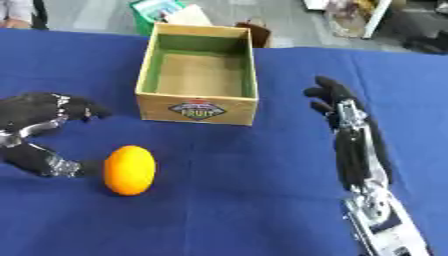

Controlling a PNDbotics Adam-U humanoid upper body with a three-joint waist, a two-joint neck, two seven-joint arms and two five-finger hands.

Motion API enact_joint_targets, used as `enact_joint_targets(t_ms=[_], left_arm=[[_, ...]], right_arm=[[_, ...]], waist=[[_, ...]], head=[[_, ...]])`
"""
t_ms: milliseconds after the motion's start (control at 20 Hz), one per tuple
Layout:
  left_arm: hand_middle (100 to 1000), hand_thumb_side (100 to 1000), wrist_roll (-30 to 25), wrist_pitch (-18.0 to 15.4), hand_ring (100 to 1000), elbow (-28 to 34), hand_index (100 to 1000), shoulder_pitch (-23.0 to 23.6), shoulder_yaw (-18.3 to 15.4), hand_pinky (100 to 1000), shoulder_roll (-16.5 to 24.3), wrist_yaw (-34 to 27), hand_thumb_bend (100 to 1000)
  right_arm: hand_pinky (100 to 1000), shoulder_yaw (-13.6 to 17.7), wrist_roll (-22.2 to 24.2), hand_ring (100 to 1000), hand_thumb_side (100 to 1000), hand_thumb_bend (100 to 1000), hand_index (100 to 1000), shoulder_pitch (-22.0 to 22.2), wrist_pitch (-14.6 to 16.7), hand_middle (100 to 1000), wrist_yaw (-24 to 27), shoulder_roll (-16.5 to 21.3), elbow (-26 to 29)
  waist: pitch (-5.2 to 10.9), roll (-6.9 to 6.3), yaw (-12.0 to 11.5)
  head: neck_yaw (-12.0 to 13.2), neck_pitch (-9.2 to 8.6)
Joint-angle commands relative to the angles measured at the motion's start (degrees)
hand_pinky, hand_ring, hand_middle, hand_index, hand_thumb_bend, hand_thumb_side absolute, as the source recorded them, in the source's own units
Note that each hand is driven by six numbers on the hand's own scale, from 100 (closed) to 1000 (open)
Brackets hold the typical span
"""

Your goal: Pick up objects on the table and place them in the box.

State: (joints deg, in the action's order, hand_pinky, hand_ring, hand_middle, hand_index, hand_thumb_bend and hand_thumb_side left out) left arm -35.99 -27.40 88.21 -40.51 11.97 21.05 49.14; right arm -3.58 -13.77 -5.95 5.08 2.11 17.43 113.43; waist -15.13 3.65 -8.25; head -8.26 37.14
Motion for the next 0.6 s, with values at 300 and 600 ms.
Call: enact_joint_targets(t_ms=[300,600], left_arm=[[798,1000,-4.6,-3.5,685,0.5,953,-1.7,2.1,624,-0.6,-0.3,595],[787,1000,-8.3,-5.8,681,-1.1,962,-1.5,3.4,626,-1.0,0.3,576]], right_arm=[[870,0.0,-0.1,890,1000,100,862,-0.1,-0.3,689,0.0,0.6,1.2],[870,-0.1,-0.1,891,1000,100,862,-0.3,-0.2,689,0.1,0.6,1.2]], waist=[[0.82,-0.32,0.1],[0.74,-0.33,0.2]], head=[[0.0,-0.68],[-0.1,-0.65]])
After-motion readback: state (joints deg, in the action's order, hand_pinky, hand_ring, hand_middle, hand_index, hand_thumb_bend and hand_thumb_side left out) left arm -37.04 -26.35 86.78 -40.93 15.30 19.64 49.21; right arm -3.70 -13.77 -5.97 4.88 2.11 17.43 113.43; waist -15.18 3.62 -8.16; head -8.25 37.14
